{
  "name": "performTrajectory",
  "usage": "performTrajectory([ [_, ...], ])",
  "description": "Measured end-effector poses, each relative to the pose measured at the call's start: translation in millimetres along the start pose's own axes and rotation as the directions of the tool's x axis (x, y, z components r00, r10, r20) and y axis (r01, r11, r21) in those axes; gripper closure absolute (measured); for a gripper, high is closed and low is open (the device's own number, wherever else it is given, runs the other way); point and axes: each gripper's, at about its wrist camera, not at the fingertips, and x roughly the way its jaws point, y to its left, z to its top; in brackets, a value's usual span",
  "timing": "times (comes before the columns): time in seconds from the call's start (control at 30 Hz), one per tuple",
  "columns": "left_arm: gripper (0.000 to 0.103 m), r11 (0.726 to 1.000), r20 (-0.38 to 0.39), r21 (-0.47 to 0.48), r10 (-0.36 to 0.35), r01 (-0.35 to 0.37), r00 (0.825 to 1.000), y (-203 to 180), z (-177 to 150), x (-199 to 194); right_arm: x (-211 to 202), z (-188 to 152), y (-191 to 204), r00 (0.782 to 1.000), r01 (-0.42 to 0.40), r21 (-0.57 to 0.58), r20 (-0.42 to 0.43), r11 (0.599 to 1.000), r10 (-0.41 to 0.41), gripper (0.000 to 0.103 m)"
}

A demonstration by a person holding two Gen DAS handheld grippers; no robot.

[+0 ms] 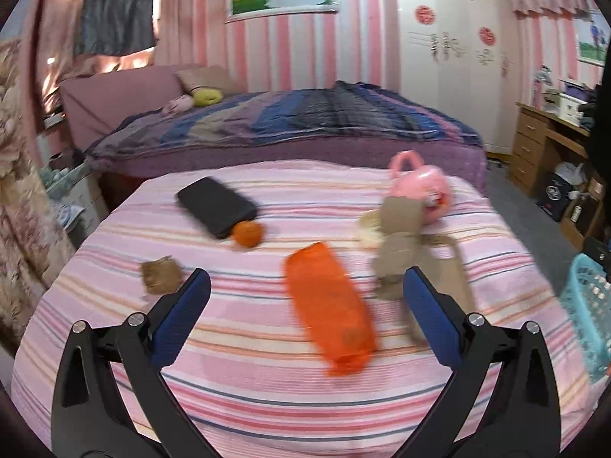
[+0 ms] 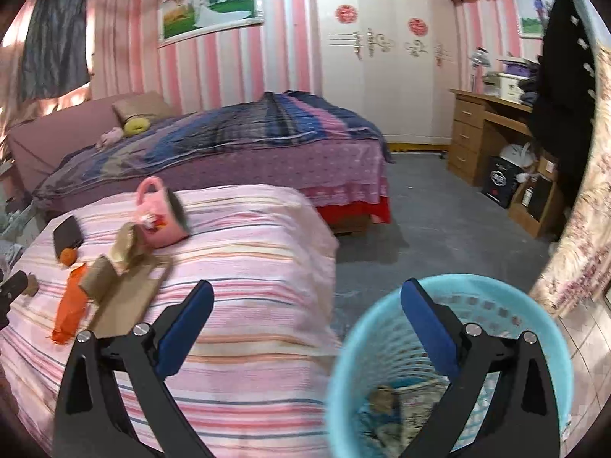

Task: Collect trash
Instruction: 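Grasp the brown crumpled paper with the left tool while the right tool grasps a cardboard tube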

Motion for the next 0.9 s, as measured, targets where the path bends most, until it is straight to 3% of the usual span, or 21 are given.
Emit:
performTrajectory([
  [0.33, 0.006, 0.994, -0.053, -0.006, 0.108, -0.108, 0.993, 78.3, -8.9, 29.6, 12.0, -6.3, 74.1, 0.999, -0.045, -0.112, -0.034, 0.993, 0.041, 0.007],
  [0.53, 0.006, 0.985, -0.135, -0.134, 0.093, -0.111, 0.986, 130.5, -12.2, 49.3, 15.7, -8.0, 106.7, 0.996, -0.087, -0.14, -0.047, 0.986, 0.081, 0.007],
  [0.73, 0.007, 0.986, -0.202, -0.089, 0.122, -0.143, 0.972, 140.2, -16.1, 73.6, 27.3, -6.0, 133.8, 0.992, -0.117, -0.181, -0.072, 0.976, 0.106, 0.007],
  [0.9, 0.014, 0.988, -0.254, -0.101, 0.09, -0.119, 0.963, 142.5, -13.1, 95.4, 42.9, -2.6, 145.7, 0.987, -0.137, -0.189, -0.11, 0.972, 0.118, 0.007],
])
